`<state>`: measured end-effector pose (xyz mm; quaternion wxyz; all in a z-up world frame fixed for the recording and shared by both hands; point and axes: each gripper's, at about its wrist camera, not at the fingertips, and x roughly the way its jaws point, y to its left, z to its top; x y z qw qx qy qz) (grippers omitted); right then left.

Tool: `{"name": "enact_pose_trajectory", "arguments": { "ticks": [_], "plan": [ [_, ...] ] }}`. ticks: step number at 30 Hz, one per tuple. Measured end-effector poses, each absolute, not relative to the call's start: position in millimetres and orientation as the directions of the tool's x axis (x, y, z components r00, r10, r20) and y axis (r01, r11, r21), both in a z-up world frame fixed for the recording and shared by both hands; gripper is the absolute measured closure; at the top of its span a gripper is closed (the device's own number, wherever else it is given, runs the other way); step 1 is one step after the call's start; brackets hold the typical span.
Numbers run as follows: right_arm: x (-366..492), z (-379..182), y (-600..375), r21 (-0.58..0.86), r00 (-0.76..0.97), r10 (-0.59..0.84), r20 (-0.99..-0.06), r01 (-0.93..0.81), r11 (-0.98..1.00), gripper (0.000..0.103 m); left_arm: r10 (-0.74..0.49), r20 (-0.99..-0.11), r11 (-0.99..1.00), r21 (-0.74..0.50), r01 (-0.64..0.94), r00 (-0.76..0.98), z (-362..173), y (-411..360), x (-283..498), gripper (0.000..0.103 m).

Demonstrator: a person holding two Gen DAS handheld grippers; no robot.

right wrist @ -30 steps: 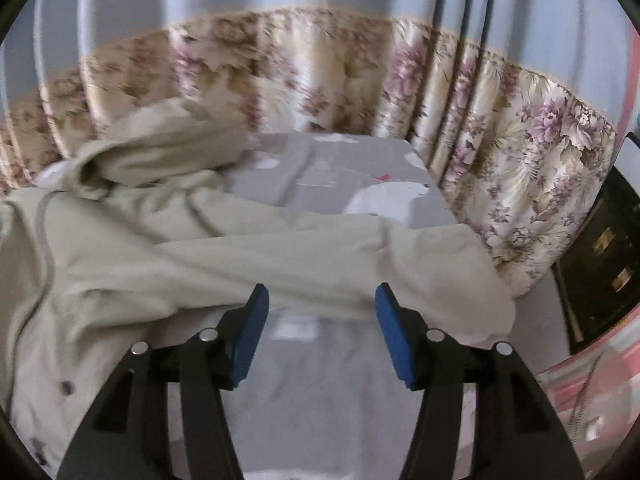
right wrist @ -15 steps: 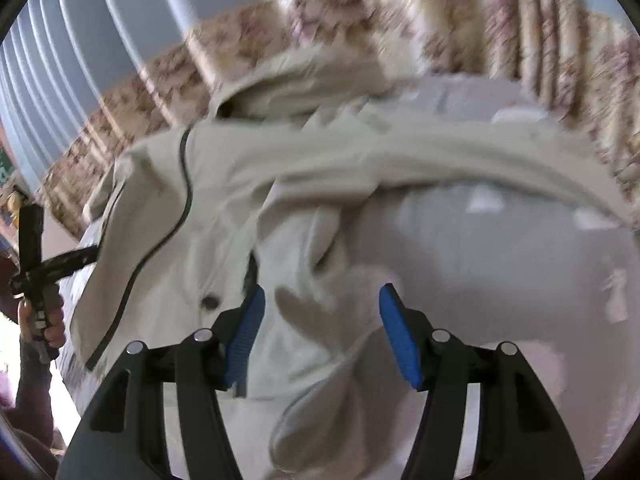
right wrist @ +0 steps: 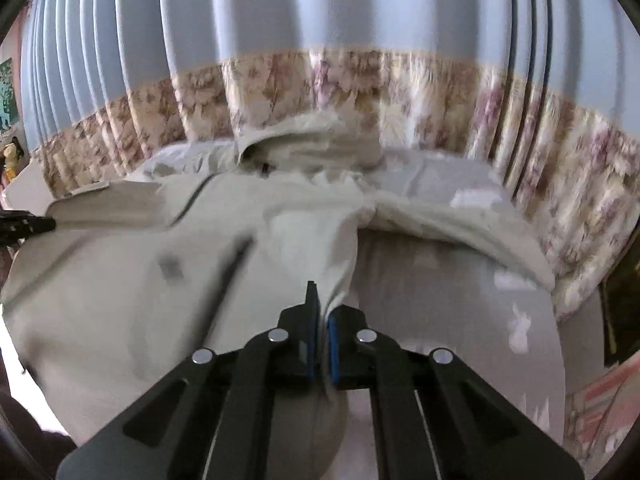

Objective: Fold large clothes

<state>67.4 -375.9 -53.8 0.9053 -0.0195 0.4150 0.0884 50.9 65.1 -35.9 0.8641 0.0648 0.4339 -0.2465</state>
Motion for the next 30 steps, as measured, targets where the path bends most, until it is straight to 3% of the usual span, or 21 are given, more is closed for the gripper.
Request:
{"name": "enact_pose_trajectory", "arguments": {
  "ticks": [1, 2, 3, 4, 7, 10, 16, 23, 27, 29, 30],
  "plan": [
    [68.5, -57.9, -378.9, -0.019, 0.632, 0.082, -0.771, -0.151, 0.988, 0.083, -0.302, -0.793, 0.893, -0.040, 0.449, 0.529, -42.1, 67.2, 50.4, 0.039],
    [68.8, -65.5, -388.4, -0.092, 0.610, -0.010, -0.792, -0.103, 0.990, 0.078, -0.120, -0.807, 0.931, 0.110, 0.347, 0.578, -58.1, 74.1, 52.5, 0.028],
    [69.4, -66.2, -399.3, -0.097, 0.609, -0.037, -0.792, -0.065, 0.993, 0.066, -0.071, -0.814, 0.937, 0.144, 0.319, 0.576, -65.6, 80.4, 55.1, 0.017],
    [69.4, -64.4, -414.3, -0.073, 0.617, -0.045, -0.786, -0.020, 0.997, 0.056, -0.045, -0.833, 0.951, 0.133, 0.279, 0.551, -79.1, 95.7, 61.5, 0.017],
    [75.6, -51.6, -460.8, 0.001, 0.672, -0.073, -0.737, 0.109, 0.994, 0.054, 0.013, -0.839, 0.979, 0.122, 0.165, 0.544, -91.2, 129.5, 81.5, 0.017],
    [95.6, -40.9, -489.6, -0.033, 0.725, -0.202, -0.659, 0.241, 0.970, 0.047, 0.070, -0.825, 0.995, 0.101, 0.024, 0.561, -93.3, 165.5, 113.5, 0.015],
    [149.0, -29.6, -511.3, 0.012, 0.758, -0.241, -0.606, 0.312, 0.950, 0.044, 0.063, -0.832, 0.963, -0.095, -0.254, 0.550, -103.5, 243.6, 194.8, 0.014],
    [204.0, -46.1, -516.2, -0.087, 0.714, -0.338, -0.613, 0.364, 0.927, 0.044, 0.122, -0.871, 0.862, -0.145, -0.486, 0.476, -146.9, 310.1, 275.3, 0.014],
    [208.2, -66.0, -562.8, 0.181, 0.704, -0.193, -0.683, 0.420, 0.890, 0.044, 0.089, -0.881, 0.811, -0.206, -0.548, 0.464, -164.9, 335.2, 300.9, 0.015],
    [203.2, -80.1, -580.3, 0.267, 0.698, -0.153, -0.699, 0.453, 0.851, 0.044, 0.079, -0.874, 0.800, -0.232, -0.553, 0.480, -163.8, 342.0, 311.6, 0.026],
    [199.4, -88.5, -591.0, 0.308, 0.694, -0.139, -0.707, 0.478, 0.823, 0.044, 0.071, -0.864, 0.792, -0.255, -0.555, 0.498, -162.5, 346.2, 316.2, 0.045]
  ]
}}
